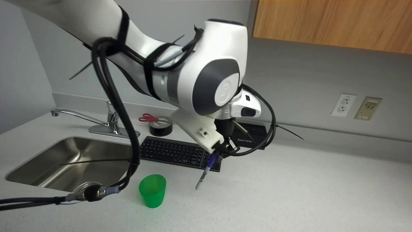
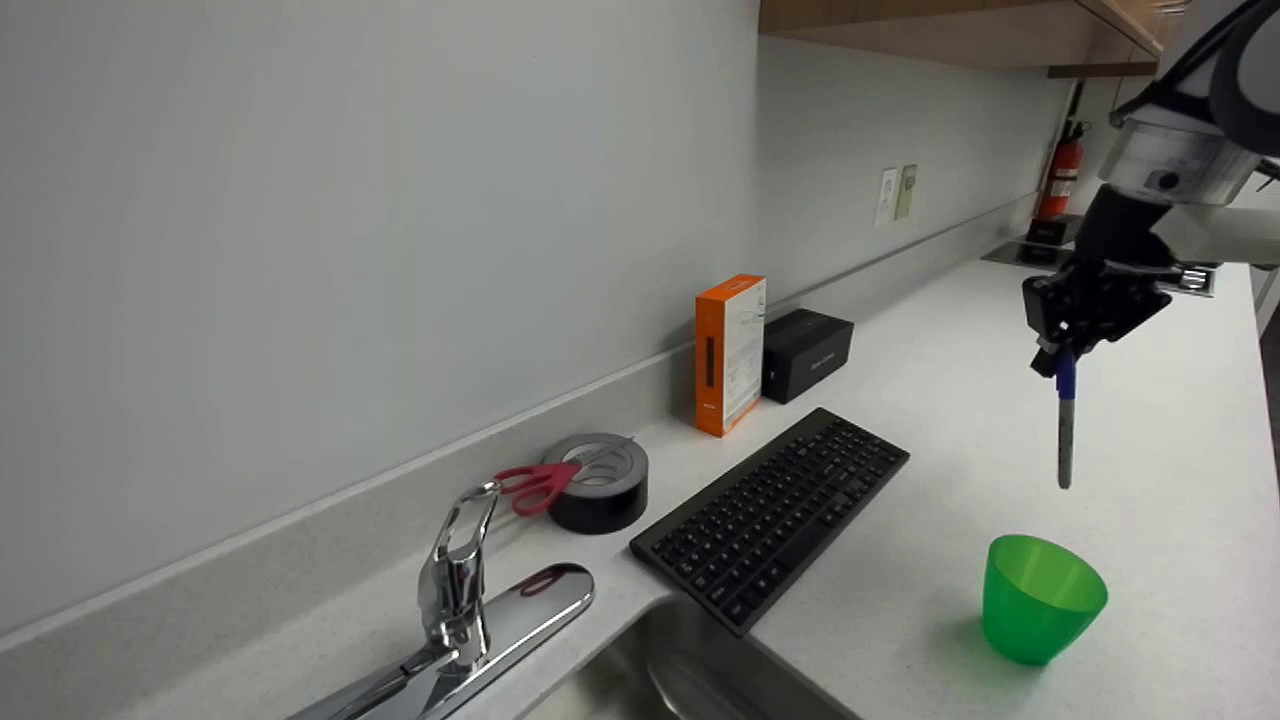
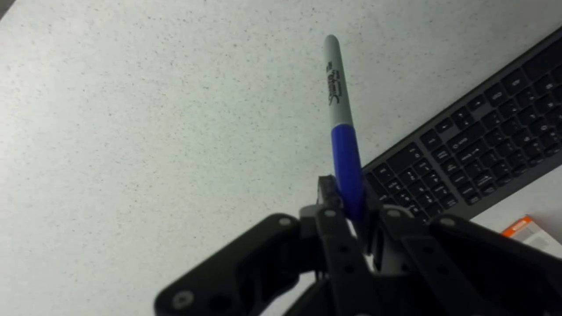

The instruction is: Remove the marker from the cup

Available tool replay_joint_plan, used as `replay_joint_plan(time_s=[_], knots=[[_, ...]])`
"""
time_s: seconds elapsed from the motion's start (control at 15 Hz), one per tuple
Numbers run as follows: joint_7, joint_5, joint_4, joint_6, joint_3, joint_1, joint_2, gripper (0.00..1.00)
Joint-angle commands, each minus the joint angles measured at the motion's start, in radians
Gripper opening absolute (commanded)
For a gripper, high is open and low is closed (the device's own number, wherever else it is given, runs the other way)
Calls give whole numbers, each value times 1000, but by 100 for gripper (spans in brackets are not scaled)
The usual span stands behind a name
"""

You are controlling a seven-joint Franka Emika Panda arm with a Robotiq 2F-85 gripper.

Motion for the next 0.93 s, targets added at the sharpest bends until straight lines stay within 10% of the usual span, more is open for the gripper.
replay_joint_plan(time_s=[0.0,0.87], knots=[[4,-1,17,-2,-11,5,31,12],[62,-21,162,-82,-18,23,297,3]])
